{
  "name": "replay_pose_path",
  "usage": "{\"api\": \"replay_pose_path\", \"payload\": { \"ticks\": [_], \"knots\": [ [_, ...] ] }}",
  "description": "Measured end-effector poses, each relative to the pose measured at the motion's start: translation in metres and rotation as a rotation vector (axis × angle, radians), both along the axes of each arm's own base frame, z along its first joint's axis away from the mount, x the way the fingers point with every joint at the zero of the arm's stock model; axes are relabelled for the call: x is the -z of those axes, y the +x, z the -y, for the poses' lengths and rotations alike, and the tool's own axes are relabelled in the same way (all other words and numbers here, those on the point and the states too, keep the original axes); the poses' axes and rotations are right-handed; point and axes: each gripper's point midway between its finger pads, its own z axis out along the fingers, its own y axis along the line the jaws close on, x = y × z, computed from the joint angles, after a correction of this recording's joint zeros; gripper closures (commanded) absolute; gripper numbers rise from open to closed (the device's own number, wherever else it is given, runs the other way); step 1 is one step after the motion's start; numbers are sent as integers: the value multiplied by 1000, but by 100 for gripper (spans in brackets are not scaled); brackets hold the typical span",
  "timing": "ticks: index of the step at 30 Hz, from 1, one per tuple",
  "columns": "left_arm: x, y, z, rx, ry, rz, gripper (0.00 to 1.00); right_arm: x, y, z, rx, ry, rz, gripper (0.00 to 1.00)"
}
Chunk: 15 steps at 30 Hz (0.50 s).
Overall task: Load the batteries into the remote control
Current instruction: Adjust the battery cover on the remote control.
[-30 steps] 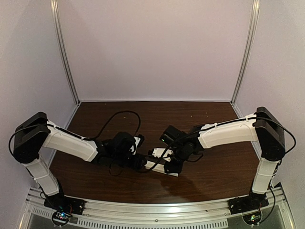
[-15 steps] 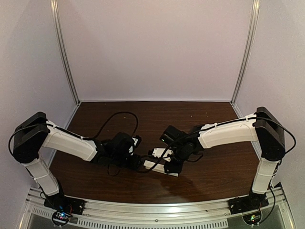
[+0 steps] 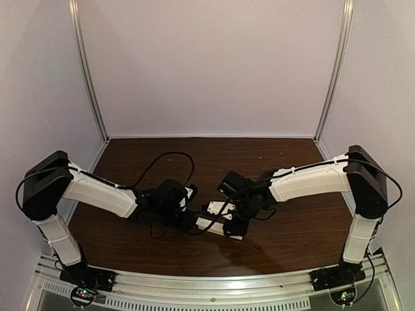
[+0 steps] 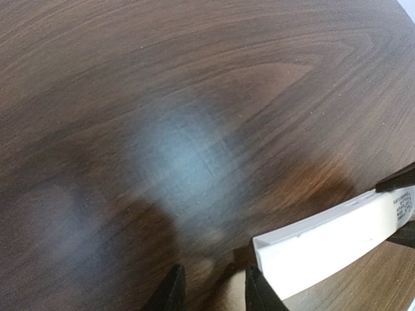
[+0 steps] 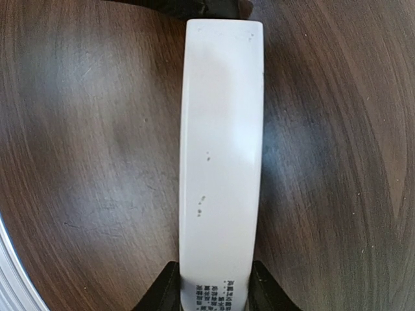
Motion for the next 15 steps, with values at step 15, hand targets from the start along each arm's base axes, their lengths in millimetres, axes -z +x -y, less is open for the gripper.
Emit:
{"api": "replay_pose_path", "payload": {
  "ticks": [15],
  "knots": [
    [4,-6,7,32,10,-6,64,0,0,0,0,-1,0,62]
  ]
}}
